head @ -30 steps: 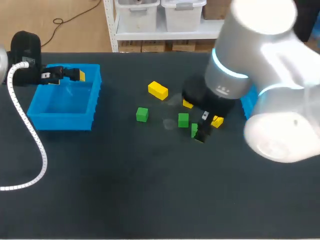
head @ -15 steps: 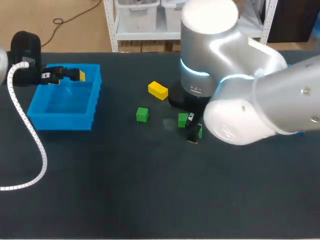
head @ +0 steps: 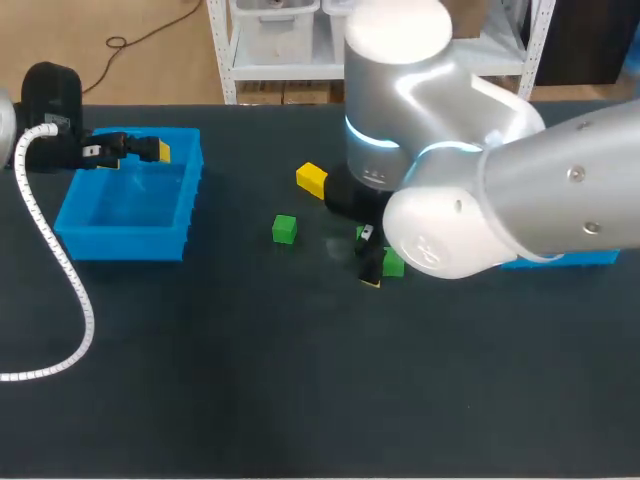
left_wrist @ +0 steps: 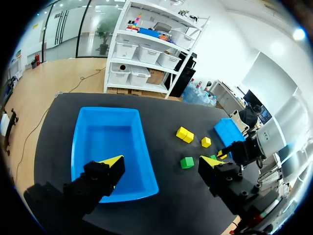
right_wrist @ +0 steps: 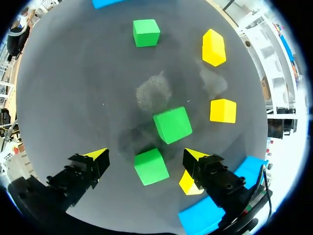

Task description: Put the green cubes in the right bin and the yellow cubes in the left bin.

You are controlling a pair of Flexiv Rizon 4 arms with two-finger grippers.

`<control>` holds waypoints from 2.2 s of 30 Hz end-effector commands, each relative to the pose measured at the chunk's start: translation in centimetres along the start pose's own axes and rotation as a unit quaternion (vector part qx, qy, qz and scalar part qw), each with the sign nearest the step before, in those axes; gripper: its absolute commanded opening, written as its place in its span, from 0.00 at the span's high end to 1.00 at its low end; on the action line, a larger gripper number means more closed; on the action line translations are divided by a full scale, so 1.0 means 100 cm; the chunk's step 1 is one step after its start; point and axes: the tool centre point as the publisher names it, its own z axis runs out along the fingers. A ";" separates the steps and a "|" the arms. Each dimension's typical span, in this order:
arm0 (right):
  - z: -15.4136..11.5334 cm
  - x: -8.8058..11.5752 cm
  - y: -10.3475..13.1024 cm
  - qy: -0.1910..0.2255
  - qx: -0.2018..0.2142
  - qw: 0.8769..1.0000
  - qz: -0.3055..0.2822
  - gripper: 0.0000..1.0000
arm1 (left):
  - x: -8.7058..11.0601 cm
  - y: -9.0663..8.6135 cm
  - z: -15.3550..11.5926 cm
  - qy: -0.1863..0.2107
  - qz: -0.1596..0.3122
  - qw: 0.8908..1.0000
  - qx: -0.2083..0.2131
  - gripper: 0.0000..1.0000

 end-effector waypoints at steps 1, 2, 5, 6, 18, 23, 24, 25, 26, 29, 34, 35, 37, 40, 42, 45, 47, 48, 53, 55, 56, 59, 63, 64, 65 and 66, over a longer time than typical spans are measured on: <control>0.001 0.007 0.003 0.009 0.011 1.000 -0.010 0.00 | 0.001 0.001 0.000 -0.003 0.001 1.000 0.003 0.00; 0.002 0.009 0.003 0.015 0.019 1.000 -0.015 0.00 | 0.001 0.001 0.000 -0.003 0.001 1.000 0.003 0.00; 0.007 0.015 0.004 0.029 0.030 0.999 -0.022 0.00 | 0.001 0.001 0.000 -0.003 0.001 1.000 0.003 0.00; 0.010 0.017 0.003 0.030 0.032 0.999 -0.022 0.00 | 0.001 0.001 0.000 -0.003 0.001 1.000 0.003 0.00; 0.018 0.017 0.001 0.028 0.050 0.998 0.000 1.00 | 0.001 0.001 0.000 -0.003 0.001 1.000 0.003 0.00; 0.011 0.017 -0.003 0.018 0.052 0.998 0.015 1.00 | 0.001 0.001 0.000 -0.003 0.001 1.000 0.003 0.00; 0.007 0.018 -0.004 0.016 0.052 0.998 0.018 1.00 | 0.001 0.001 0.000 -0.003 0.001 1.000 0.003 0.00; 0.003 0.018 -0.005 0.013 0.053 0.998 0.019 1.00 | 0.001 0.001 0.000 -0.003 0.001 1.000 0.003 0.00; -0.002 0.019 -0.006 0.008 0.057 0.998 0.023 1.00 | 0.001 0.001 0.000 -0.003 0.001 1.000 0.003 0.00; -0.026 0.022 -0.010 -0.020 0.065 0.997 0.036 1.00 | 0.001 0.001 0.000 -0.003 0.001 1.000 0.003 0.00; -0.084 0.040 -0.047 -0.107 0.103 0.977 0.152 1.00 | 0.001 0.001 0.000 -0.003 0.001 1.000 0.003 0.00; -0.092 0.048 -0.058 -0.120 0.111 0.968 0.190 1.00 | 0.001 0.001 0.000 -0.003 0.001 1.000 0.003 0.00; -0.104 0.070 -0.081 -0.142 0.131 0.942 0.275 1.00 | 0.001 0.001 0.000 -0.003 0.001 1.000 0.003 0.00; -0.111 0.108 -0.109 -0.155 0.146 0.894 0.393 1.00 | 0.001 0.001 0.000 -0.003 0.001 1.000 0.003 0.00; -0.110 0.131 -0.120 -0.154 0.151 0.865 0.453 1.00 | 0.001 0.001 0.000 -0.003 0.001 1.000 0.003 0.00; -0.103 0.164 -0.131 -0.139 0.152 0.819 0.535 1.00 | 0.001 0.001 0.000 -0.003 0.001 1.000 0.003 0.00; -0.096 0.180 -0.137 -0.126 0.151 0.798 0.570 1.00 | 0.001 0.001 0.000 -0.003 0.001 1.000 0.003 0.00; -0.093 0.186 -0.139 -0.121 0.154 0.788 0.584 1.00 | 0.001 0.001 0.000 -0.003 0.001 1.000 0.003 0.00; -0.081 0.195 -0.151 -0.104 0.147 0.771 0.611 0.76 | 0.001 0.001 0.000 -0.003 0.001 1.000 0.003 0.00; -0.079 0.194 -0.154 -0.099 0.148 0.770 0.613 0.00 | 0.001 0.001 0.000 -0.003 0.001 1.000 0.003 0.00; -0.079 0.193 -0.155 -0.099 0.147 0.769 0.614 0.00 | 0.001 0.001 0.000 -0.003 0.001 1.000 0.003 0.00; -0.084 0.183 -0.151 -0.106 0.159 0.780 0.596 0.00 | 0.001 0.001 0.000 -0.003 0.001 1.000 0.003 0.00; -0.102 0.152 -0.131 -0.134 0.163 0.809 0.548 0.00 | 0.001 0.001 0.000 -0.003 0.001 1.000 0.003 0.00; -0.108 0.140 -0.123 -0.147 0.162 0.819 0.531 0.00 | 0.001 0.001 0.000 -0.003 0.001 1.000 0.003 0.00; -0.114 0.129 -0.114 -0.160 0.153 0.830 0.512 0.00 | 0.001 0.001 0.000 -0.003 0.001 1.000 0.003 0.00; -0.118 0.115 -0.103 -0.167 0.149 0.845 0.486 0.00 | 0.001 0.001 0.000 -0.003 0.001 1.000 0.003 0.00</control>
